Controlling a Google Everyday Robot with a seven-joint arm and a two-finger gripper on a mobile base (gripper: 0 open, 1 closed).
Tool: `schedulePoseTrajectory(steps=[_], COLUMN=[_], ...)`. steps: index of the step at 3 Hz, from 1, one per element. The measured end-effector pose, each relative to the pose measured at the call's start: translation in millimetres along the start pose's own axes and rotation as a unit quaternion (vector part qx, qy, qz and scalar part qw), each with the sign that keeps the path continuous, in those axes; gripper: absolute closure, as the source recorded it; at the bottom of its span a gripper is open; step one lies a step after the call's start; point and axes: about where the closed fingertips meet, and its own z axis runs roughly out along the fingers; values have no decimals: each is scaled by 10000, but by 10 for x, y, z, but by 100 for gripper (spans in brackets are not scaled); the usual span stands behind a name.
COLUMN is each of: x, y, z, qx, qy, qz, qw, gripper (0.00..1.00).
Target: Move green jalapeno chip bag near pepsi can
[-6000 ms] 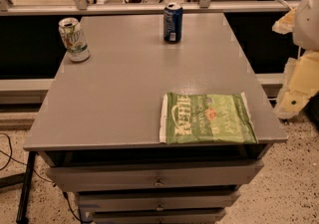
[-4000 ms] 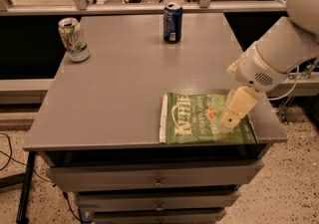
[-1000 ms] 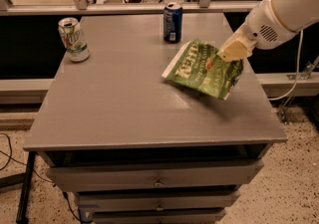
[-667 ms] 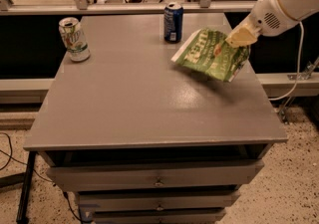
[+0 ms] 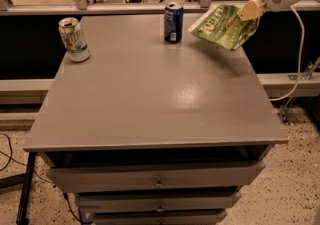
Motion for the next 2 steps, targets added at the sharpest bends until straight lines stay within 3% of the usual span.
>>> schedulePoseTrajectory(steps=[1,2], x=[-143,-331], y=[-257,-321], z=[277,603], qx=[216,238], qy=[-144,-328], qz=[314,629], qw=[9992,9972], gripper=[100,100])
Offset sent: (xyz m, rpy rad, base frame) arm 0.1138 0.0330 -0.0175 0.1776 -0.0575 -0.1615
